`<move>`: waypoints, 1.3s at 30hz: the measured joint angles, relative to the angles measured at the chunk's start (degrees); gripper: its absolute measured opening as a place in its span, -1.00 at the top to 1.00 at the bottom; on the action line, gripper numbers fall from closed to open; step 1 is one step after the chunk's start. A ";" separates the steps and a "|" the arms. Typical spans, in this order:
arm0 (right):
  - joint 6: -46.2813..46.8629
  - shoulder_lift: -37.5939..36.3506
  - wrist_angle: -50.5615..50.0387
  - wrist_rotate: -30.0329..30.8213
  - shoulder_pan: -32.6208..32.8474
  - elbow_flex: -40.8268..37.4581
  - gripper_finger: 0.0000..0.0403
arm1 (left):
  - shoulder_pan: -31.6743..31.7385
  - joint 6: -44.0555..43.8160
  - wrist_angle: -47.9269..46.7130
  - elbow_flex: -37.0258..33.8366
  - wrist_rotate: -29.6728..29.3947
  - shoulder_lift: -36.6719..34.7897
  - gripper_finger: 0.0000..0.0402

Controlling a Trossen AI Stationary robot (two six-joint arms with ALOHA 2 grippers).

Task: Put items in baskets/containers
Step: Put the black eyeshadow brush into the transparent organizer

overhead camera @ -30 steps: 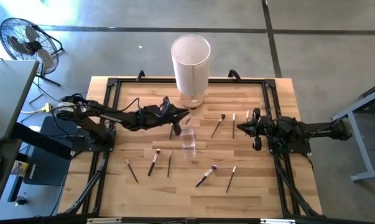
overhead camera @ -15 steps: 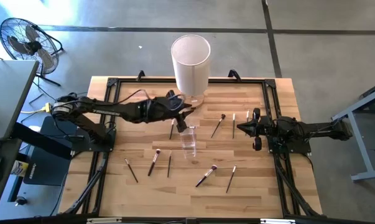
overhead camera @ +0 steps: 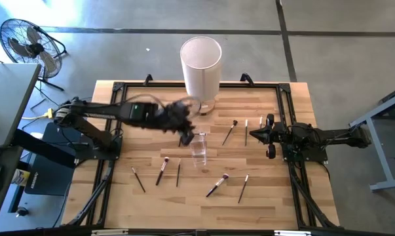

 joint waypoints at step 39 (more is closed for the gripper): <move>48.79 62.91 -42.21 24.91 14.34 53.63 1.00 | 0.63 16.03 19.41 -47.15 22.42 -17.88 1.00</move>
